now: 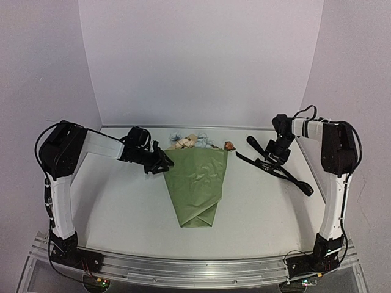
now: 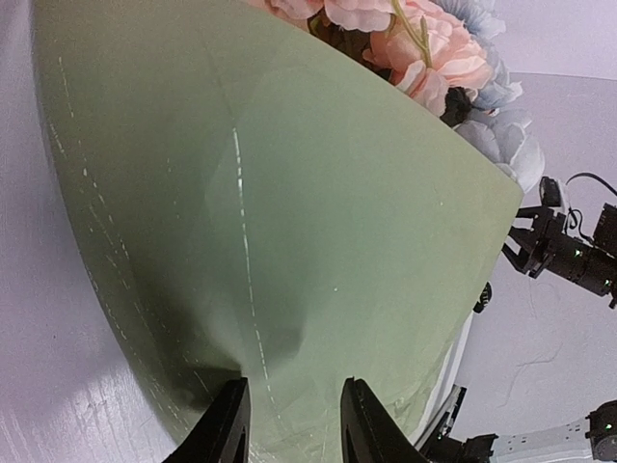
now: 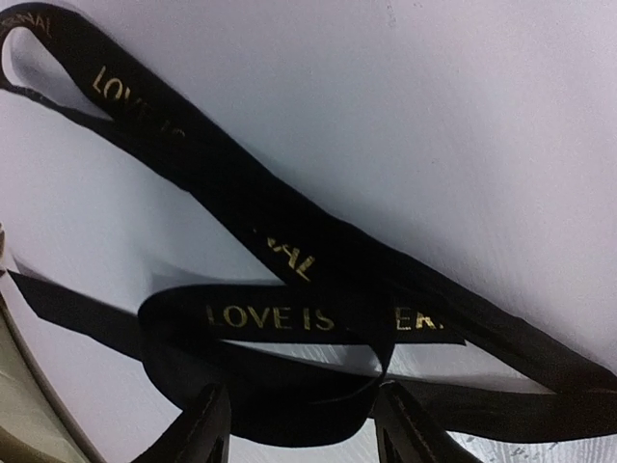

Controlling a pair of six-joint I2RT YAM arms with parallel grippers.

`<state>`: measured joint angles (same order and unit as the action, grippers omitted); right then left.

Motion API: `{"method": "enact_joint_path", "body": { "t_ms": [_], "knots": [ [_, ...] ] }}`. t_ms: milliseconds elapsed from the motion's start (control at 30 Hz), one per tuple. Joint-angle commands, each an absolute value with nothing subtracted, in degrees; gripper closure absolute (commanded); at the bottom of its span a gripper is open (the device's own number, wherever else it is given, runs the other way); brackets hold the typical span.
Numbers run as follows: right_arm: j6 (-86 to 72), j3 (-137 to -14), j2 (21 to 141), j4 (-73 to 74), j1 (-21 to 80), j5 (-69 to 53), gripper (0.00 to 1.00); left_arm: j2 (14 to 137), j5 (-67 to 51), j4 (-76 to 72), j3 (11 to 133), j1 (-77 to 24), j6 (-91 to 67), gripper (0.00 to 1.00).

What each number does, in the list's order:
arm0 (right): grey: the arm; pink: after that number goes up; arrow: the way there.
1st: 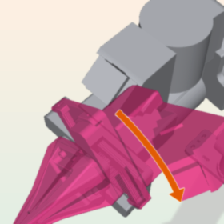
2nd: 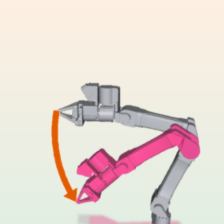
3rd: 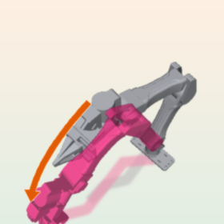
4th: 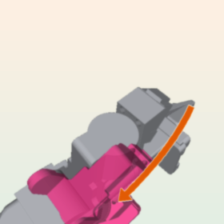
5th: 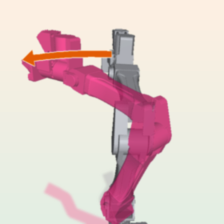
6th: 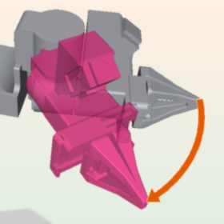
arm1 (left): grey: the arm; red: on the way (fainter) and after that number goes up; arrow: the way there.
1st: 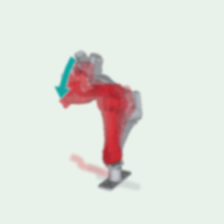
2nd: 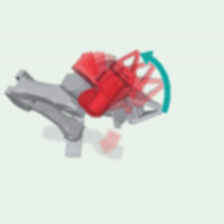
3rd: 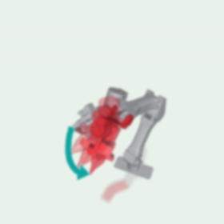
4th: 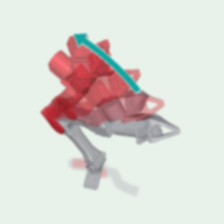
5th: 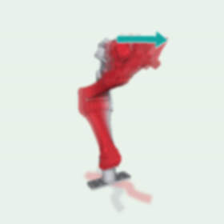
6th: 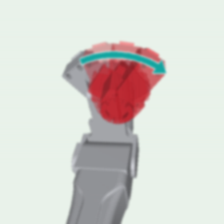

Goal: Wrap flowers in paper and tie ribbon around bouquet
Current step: Pick up the ribbon from the corner of the board.

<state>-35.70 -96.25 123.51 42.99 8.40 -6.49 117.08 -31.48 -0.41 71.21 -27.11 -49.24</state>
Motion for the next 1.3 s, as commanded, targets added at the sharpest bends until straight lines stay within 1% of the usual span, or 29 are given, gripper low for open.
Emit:
{"method": "enact_joint_path", "body": {
  "t_ms": [0,300,500,700,833,933,1000,1067,1167,1267],
  "knots": [
    [-38.4,-99.1,125.4,44.8,7.8,-6.7,0.51,113.3,-31.0,1.9,73.3,-27.5,-47.0,0.63],
    [-39.0,-96.8,125.2,44.9,6.9,-6.1,0.55,106.4,-29.0,5.8,72.8,-27.6,-44.2,0.61],
    [-38.0,-94.7,123.3,44.9,6.9,-5.5,0.55,103.2,-27.8,7.8,72.5,-27.6,-43.0,0.60],
    [-35.4,-94.3,119.6,45.3,6.8,-4.1,0.44,100.8,-27.6,8.0,70.8,-27.6,-42.7,0.60],
    [-34.1,-93.5,117.8,45.8,6.8,-2.3,0.32,100.1,-27.4,7.9,70.3,-27.6,-42.4,0.59],
    [-32.8,-94.7,119.3,47.5,6.8,-1.1,0.23,99.8,-27.6,7.9,70.2,-27.6,-42.3,0.59],
    [-32.7,-96.6,121.6,48.8,6.8,-2.2,0.20,99.5,-27.6,8.2,70.2,-27.6,-42.2,0.59],
    [-33.7,-97.9,124.1,49.7,6.9,-3.7,0.20,99.2,-27.4,8.4,70.1,-27.6,-42.1,0.59],
    [-35.9,-98.6,126.5,49.9,6.9,-5.3,0.23,98.6,-27.3,8.6,70.2,-27.6,-42.2,0.59],
    [-37.2,-98.2,127.5,49.9,6.8,-6.2,0.31,97.7,-27.1,8.8,69.9,-27.6,-42.3,0.59]
  ]
}}
